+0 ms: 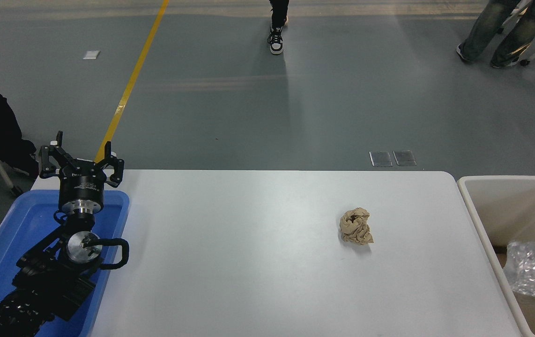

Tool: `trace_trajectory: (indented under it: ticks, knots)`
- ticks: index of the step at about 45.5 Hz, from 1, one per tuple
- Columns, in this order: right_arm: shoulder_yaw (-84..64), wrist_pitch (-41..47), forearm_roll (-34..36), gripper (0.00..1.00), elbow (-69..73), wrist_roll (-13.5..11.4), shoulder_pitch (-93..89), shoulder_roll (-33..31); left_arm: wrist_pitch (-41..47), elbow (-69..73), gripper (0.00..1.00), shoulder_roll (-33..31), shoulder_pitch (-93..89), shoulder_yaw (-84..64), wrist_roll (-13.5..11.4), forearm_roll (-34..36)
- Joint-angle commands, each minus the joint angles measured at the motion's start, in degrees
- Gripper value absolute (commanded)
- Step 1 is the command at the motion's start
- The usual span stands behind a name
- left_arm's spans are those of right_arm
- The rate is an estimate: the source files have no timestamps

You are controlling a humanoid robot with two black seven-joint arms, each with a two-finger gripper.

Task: Pick up foil plate and place in dustbin

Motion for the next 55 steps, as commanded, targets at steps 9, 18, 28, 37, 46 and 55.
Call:
trace_trajectory:
  ticks: [9, 18, 28, 37, 46, 55]
  knots:
    - [-3.3, 1.3, -3.1, 0.99, 15.8, 0.0, 19.6, -9.8, 0.0, 0.0, 0.99, 0.0, 0.0, 0.0, 0.1, 0.1]
    - [-14.6, 6.3, -12.5, 1.00, 42.1, -0.3, 48.9, -14.7, 0.0, 0.0, 0.99, 0.0, -0.1, 0.0, 0.1, 0.2]
    - [-21.8, 22.2, -8.6, 1.00, 58.1, -0.4, 73.4, -4.2, 0.0, 0.0, 0.99, 0.0, 0.0, 0.0, 0.1, 0.1]
    - [-21.0, 33.9, 3.2, 1.00, 65.5, -0.2, 83.9, 8.1, 0.0, 0.0, 0.99, 0.0, 0.0, 0.0, 0.1, 0.1]
    - [-18.3, 38.7, 13.3, 1.00, 67.1, -0.2, 85.6, 17.1, 0.0, 0.0, 0.99, 0.0, 0.0, 0.0, 0.1, 0.0]
    - [-16.5, 39.6, 20.6, 1.00, 67.0, -0.1, 85.5, 24.6, 0.0, 0.0, 0.99, 0.0, 0.0, 0.0, 0.0, 0.0]
